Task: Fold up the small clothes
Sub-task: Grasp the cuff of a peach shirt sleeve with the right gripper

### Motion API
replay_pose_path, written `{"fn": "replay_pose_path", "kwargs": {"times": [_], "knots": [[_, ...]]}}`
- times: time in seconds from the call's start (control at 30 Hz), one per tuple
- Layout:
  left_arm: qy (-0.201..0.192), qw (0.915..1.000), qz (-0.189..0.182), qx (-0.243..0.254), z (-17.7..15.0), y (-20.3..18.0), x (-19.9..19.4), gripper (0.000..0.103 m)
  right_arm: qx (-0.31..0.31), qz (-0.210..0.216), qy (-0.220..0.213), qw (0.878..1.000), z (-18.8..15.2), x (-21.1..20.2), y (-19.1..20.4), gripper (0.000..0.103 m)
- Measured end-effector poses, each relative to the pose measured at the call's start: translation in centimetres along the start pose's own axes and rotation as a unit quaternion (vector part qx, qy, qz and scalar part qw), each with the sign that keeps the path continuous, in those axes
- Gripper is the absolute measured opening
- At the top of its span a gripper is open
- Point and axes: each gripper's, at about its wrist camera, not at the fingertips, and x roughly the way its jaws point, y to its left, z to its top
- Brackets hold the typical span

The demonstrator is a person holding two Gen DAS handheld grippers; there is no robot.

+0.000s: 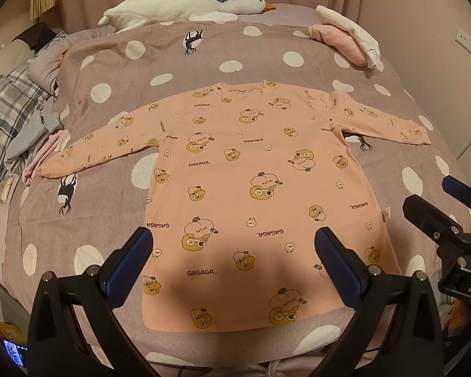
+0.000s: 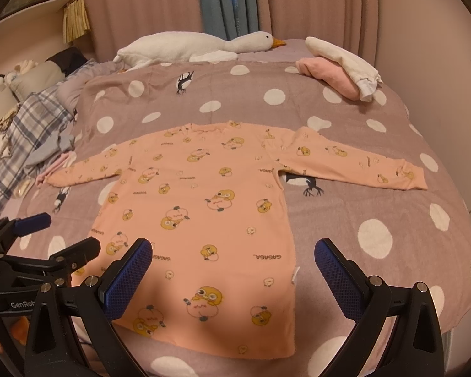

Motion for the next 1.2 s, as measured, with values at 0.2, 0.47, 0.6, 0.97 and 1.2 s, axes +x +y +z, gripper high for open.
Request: {"fn": "replay_pose_path", "kwargs": {"times": [0.2, 0.47, 0.6, 0.97, 1.2], "knots": [[0.027, 0.9983, -0.042, -0.029, 0.0, 0.8, 1.7, 0.103, 0.032, 0.035, 0.02, 0.999, -0.6, 1.8, -1.4, 0.102], [0.089, 0.9697, -0.165, -0.157, -1.2, 3.7, 6.6, 0.103, 0.226, 0.137, 0.056, 0.963, -2.7, 6.7, -10.0, 0.102], [0.107, 0.9689, -0.149, -0.166, -1.5, 4.1, 8.1, 0.103, 0.291, 0.125, 0.039, 0.948, -3.4, 7.5, -14.7, 0.102], [0.092, 0.976, -0.135, -0.145, 0.9, 4.5, 9.6, 0.103, 0.459, 0.061, -0.04, 0.885, -2.7, 11.5, -29.0, 0.102], [0.098, 0.9771, -0.133, -0.135, 2.4, 3.4, 11.0, 0.103, 0.495, 0.061, -0.082, 0.863, -0.3, 13.8, -32.9, 0.102]]}}
